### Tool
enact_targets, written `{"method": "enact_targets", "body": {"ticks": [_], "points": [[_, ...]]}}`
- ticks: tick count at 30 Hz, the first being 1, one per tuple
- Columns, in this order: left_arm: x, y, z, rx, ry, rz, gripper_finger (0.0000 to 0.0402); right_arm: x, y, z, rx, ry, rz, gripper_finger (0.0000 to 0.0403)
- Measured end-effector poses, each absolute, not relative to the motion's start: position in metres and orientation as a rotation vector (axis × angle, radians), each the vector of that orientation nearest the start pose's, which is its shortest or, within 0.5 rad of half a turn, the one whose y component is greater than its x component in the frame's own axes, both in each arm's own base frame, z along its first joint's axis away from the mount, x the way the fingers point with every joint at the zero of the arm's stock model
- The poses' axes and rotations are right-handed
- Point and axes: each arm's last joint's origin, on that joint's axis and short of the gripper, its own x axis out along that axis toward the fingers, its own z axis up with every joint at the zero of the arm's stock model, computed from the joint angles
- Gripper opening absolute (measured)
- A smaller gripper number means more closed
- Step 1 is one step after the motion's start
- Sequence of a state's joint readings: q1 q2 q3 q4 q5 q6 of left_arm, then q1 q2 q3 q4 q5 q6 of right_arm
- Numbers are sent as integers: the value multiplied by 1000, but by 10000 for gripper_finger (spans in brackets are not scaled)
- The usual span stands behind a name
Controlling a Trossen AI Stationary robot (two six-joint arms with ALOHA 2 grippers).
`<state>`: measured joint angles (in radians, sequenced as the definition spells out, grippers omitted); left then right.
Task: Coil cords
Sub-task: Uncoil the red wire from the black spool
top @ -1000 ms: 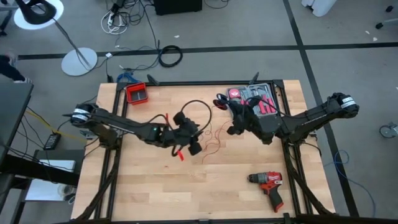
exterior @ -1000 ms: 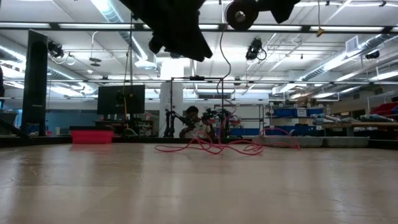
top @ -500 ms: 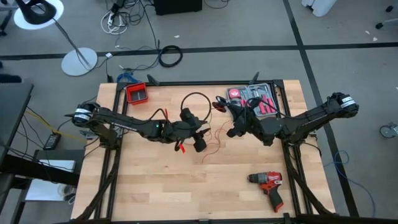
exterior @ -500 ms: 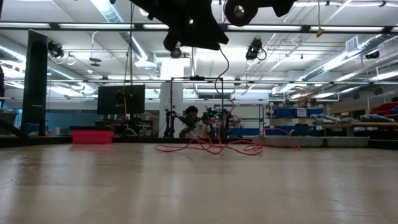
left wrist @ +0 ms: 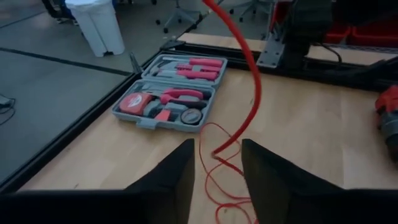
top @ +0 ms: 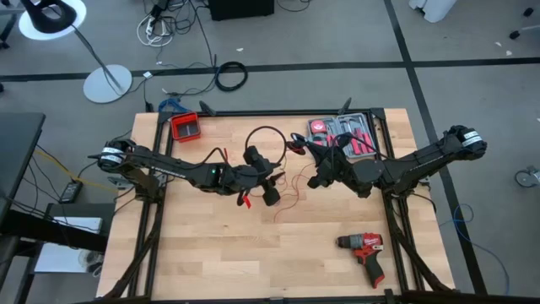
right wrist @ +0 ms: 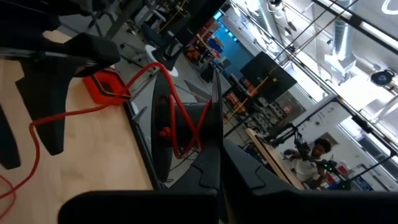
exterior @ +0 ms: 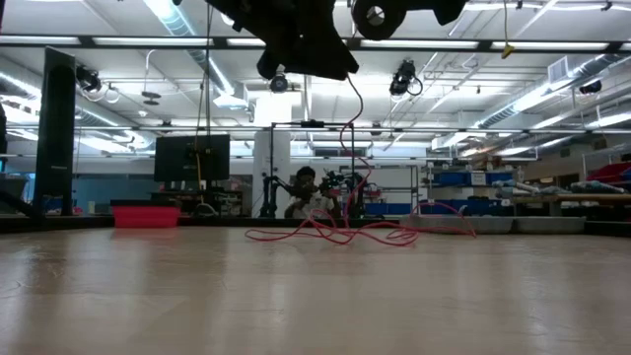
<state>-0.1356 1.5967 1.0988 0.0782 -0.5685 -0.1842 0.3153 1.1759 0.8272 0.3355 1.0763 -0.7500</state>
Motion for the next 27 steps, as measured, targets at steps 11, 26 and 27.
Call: {"method": "enact_targets", "body": {"ticks": [11, 26, 27], "points": [[354, -32, 266, 22, 367, 464, 4, 246, 53, 318, -724, 299, -722, 0], [361, -62, 263, -44, 309, 239, 0, 249, 28, 321, -641, 317, -902, 0], [363, -64, 259, -49, 319, 228, 0, 249, 25, 322, -635, 309, -909, 0]]}}
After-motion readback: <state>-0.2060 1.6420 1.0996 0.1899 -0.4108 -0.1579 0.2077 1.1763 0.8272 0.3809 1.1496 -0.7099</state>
